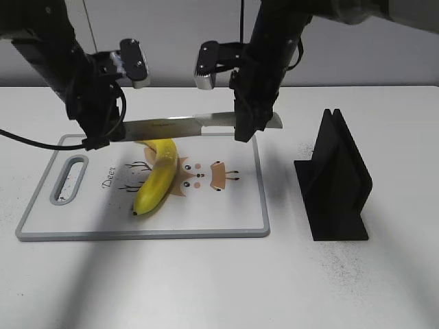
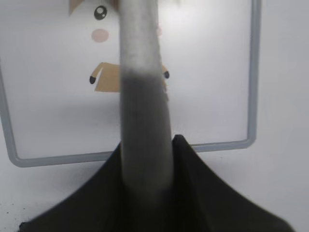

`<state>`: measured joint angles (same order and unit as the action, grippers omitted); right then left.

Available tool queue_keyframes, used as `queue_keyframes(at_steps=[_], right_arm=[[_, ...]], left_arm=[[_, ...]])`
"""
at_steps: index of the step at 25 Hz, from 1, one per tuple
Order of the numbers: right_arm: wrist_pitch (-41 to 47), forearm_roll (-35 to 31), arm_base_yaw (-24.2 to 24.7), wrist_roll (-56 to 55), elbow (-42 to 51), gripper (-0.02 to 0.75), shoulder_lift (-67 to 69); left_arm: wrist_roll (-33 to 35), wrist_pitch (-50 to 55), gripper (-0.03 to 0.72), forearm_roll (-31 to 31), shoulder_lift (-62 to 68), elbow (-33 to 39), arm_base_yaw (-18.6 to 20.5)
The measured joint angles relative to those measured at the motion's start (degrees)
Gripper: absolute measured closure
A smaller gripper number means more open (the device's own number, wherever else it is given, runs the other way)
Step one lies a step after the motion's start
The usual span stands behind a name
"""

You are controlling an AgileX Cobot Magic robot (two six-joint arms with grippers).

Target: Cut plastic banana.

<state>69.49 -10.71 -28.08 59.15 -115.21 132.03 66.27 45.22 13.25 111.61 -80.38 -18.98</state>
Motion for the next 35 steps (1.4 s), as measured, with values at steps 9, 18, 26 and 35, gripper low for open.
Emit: queue_keyframes(at_steps=[9, 18, 26, 35], right_arm=[[1.2, 0.7, -0.1, -1.8, -3.0, 0.552, -5.5], [1.3, -0.3, -0.1, -3.4, -3.0, 0.568, -5.8], [0.9, 1.2, -0.1, -5.9, -3.0, 0.578, -5.8], [0.9, 1.2, -0.1, -11.9, -3.0, 0.578, -5.8]], left_arm=[[-0.2, 1.3, 0.681, -0.6, -8.9, 0.0, 0.1], [-1.8, -0.9, 0.462, 1.7, -9.9, -0.5, 0.2], [-2.2, -2.5, 0.086, 3.5, -10.0, -0.6, 0.0], [-15.6, -3.9, 0.077, -3.6, -15.7, -0.6, 0.0]])
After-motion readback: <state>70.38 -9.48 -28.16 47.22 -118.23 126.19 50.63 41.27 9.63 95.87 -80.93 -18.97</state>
